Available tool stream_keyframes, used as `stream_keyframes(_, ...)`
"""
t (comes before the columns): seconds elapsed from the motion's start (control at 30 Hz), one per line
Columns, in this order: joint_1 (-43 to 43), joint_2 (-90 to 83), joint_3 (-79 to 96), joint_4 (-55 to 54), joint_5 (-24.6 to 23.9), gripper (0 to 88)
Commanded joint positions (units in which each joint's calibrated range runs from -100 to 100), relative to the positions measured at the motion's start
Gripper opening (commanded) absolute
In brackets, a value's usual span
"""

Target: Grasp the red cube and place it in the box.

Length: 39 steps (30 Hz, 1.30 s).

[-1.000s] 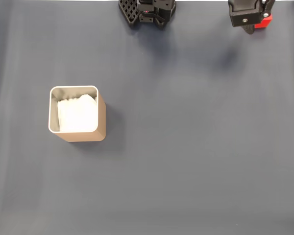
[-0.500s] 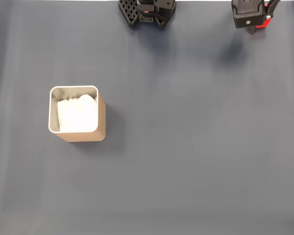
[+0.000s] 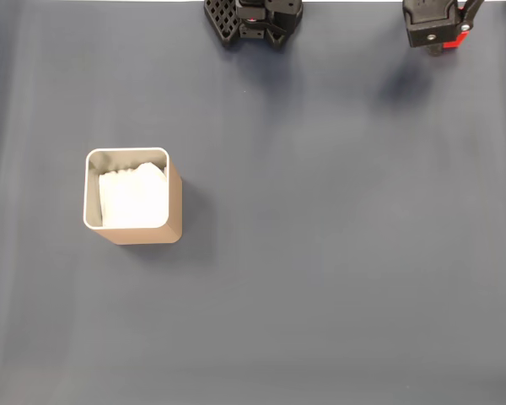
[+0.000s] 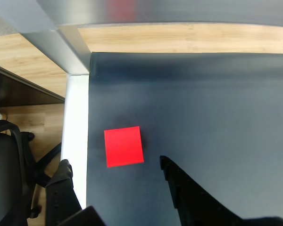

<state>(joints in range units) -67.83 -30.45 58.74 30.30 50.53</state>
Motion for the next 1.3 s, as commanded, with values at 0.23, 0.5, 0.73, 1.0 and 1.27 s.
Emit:
stream_keyframes(0.23, 0.0, 1.1, 0.2, -3.4, 0.9, 44.9)
stream_keyframes(0.5, -0.5, 3.2, 0.5, -6.0, 0.5, 45.1)
stream_keyframes(0.73, -0.8, 5.3, 0.5, -7.9, 0.3, 45.2)
stream_keyframes(1.0, -1.1, 7.7, 0.3, -9.3, 0.0, 45.4)
stream_keyframes(1.27, -1.3, 9.3, 0.0, -10.4, -0.1, 45.6)
